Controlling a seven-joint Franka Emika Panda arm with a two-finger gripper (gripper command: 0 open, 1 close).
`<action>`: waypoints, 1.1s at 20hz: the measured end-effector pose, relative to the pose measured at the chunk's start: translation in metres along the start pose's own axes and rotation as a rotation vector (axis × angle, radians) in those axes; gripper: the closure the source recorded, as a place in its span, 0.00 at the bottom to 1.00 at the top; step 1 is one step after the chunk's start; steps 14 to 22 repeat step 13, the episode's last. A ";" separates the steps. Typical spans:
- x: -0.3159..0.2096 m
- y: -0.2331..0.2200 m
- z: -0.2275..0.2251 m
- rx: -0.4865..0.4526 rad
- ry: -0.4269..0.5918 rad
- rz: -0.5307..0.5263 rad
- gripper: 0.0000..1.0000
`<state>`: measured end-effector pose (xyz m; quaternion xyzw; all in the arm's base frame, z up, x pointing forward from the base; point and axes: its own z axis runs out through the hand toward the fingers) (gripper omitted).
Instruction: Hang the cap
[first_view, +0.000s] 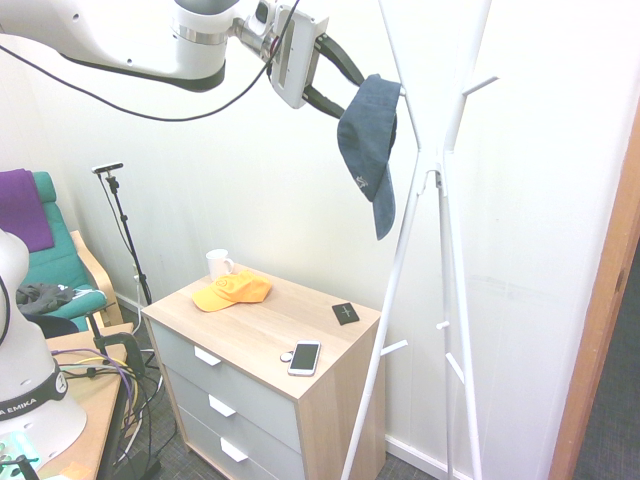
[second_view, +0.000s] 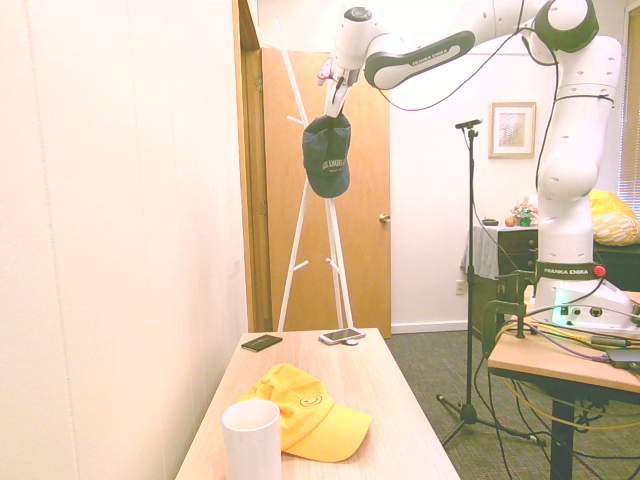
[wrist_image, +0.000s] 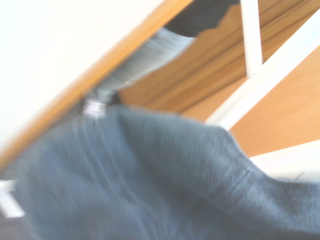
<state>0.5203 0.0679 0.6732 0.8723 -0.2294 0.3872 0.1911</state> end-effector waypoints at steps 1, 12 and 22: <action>-0.001 0.000 -0.006 0.038 -0.046 0.009 0.00; -0.043 -0.019 -0.032 0.329 -0.582 0.048 0.00; -0.044 -0.018 -0.034 0.335 -0.604 0.050 0.00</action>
